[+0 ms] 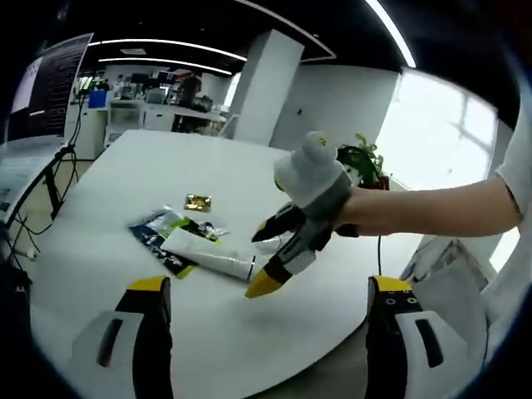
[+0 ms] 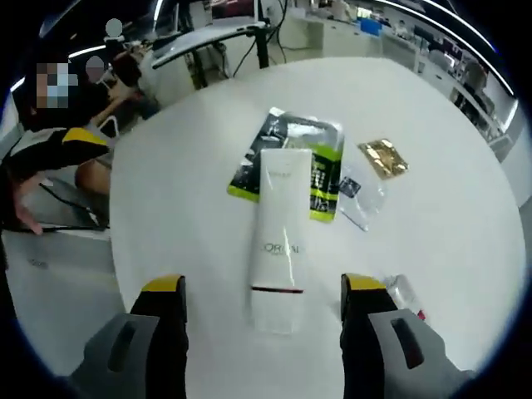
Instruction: Arrange the skincare products in the storage area until every visible bottle or jar stands upright without overlapping.
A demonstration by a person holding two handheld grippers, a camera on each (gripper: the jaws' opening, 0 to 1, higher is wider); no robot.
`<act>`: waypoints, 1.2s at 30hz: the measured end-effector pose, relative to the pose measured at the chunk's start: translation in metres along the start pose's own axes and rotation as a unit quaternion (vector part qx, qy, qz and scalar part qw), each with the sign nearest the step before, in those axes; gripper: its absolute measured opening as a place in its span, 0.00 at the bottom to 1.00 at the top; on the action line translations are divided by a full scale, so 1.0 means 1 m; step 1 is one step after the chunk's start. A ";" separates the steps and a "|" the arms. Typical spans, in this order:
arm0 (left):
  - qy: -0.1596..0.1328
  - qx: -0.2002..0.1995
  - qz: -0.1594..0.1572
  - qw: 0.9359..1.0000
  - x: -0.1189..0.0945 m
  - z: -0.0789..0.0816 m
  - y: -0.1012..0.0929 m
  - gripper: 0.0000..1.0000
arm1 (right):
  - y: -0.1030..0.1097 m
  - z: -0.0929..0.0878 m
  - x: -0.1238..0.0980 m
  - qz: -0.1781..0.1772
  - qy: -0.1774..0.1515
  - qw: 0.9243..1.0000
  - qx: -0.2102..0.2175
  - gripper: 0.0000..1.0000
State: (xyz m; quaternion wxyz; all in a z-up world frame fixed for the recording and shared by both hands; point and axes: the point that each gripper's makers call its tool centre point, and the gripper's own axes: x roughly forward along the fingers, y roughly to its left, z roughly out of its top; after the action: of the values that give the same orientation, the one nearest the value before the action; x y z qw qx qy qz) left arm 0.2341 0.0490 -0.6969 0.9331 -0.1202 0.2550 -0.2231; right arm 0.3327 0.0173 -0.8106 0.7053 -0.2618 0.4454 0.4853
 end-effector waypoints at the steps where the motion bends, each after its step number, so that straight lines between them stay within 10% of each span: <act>1: -0.006 -0.005 0.004 1.000 -0.001 0.002 0.001 0.89 | -0.001 0.001 0.002 -0.001 0.011 1.000 -0.001 0.72; 15: 0.008 0.005 0.015 1.000 0.000 -0.003 0.004 0.89 | -0.009 0.026 0.034 -0.005 0.068 0.996 -0.065 0.64; 36: 0.013 0.005 0.012 1.000 0.000 -0.005 0.003 0.89 | -0.023 0.038 0.048 -0.022 0.060 0.996 -0.068 0.34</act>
State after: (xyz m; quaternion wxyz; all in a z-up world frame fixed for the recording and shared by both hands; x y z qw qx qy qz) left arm 0.2323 0.0510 -0.7019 0.9329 -0.1096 0.2679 -0.2143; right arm 0.3748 0.0604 -0.8363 0.6680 -0.3475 0.4472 0.4827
